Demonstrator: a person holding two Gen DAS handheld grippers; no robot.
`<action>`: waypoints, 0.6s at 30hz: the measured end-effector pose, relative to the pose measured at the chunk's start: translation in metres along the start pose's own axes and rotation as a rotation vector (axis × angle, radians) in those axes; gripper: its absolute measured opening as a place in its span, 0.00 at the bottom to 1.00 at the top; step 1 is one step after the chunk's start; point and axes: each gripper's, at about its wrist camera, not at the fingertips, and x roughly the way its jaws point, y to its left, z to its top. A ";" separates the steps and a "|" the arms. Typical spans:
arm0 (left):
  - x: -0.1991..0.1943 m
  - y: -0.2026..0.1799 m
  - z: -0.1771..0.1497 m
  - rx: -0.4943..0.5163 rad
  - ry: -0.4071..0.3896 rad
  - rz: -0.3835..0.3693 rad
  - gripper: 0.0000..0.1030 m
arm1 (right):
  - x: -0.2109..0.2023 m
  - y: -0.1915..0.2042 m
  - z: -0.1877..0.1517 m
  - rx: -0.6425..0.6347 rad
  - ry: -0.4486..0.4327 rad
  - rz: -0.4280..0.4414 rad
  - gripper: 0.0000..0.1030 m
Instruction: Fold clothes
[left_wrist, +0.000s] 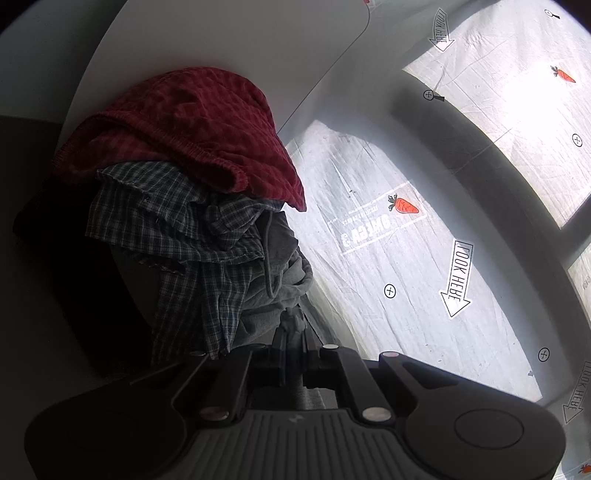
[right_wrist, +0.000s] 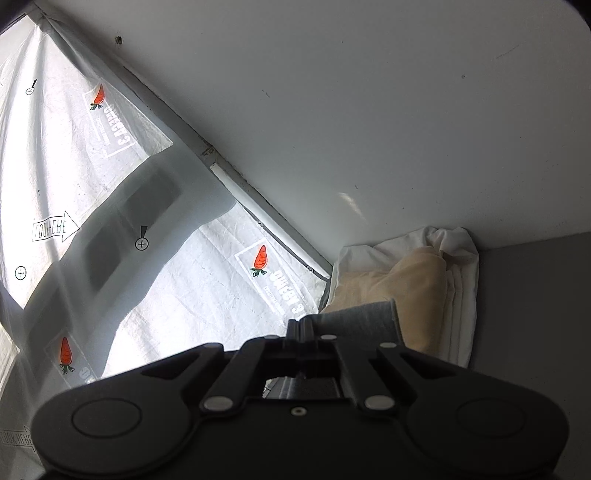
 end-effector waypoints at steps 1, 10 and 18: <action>0.001 -0.001 0.001 0.002 -0.002 0.000 0.07 | 0.004 0.004 -0.002 -0.006 0.005 0.003 0.00; -0.025 0.024 0.009 0.008 -0.012 0.036 0.07 | -0.024 -0.006 0.001 -0.027 -0.034 0.006 0.00; -0.044 0.084 -0.022 0.044 0.094 0.188 0.07 | -0.058 -0.090 -0.026 -0.096 0.100 -0.203 0.00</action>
